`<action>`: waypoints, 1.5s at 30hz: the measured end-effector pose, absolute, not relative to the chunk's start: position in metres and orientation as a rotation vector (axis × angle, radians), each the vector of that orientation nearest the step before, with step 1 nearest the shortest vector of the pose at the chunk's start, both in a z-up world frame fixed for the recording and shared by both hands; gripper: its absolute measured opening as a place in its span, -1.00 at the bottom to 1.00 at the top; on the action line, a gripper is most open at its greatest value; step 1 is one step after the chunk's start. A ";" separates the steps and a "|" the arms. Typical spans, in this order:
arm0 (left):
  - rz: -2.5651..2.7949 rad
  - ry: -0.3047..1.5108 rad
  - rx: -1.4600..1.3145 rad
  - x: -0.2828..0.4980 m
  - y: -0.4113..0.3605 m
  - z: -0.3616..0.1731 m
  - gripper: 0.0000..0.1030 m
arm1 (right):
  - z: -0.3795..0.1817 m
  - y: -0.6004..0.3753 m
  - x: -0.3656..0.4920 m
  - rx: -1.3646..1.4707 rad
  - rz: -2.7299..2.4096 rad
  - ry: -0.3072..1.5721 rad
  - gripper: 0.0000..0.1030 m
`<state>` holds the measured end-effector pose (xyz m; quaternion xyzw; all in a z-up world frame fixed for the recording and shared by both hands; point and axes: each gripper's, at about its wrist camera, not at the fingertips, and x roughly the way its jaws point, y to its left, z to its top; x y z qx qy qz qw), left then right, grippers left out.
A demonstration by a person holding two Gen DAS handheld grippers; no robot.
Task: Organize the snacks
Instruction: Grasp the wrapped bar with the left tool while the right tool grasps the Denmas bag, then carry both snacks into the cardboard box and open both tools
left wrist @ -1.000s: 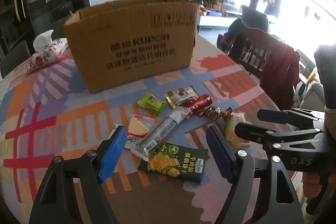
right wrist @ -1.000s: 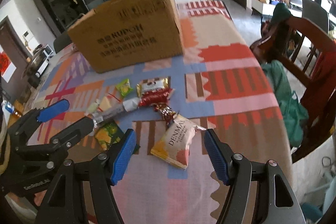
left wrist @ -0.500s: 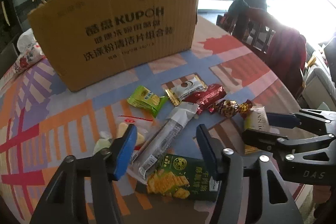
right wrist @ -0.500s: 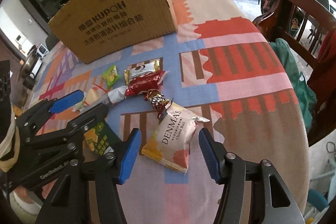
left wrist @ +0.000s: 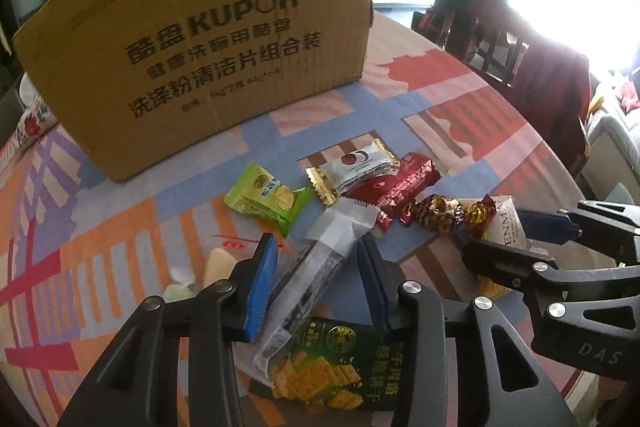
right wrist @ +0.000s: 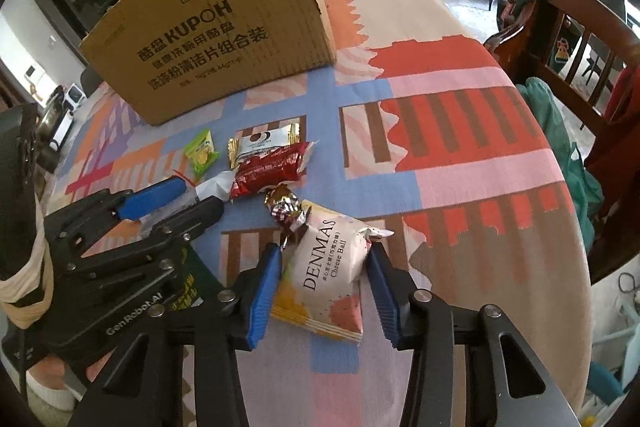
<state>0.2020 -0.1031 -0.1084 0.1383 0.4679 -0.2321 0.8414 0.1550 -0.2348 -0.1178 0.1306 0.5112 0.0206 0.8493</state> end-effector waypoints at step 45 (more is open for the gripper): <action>-0.429 0.726 0.042 0.164 -0.051 0.026 -0.62 | 0.001 -0.210 0.139 0.149 0.160 0.741 -0.39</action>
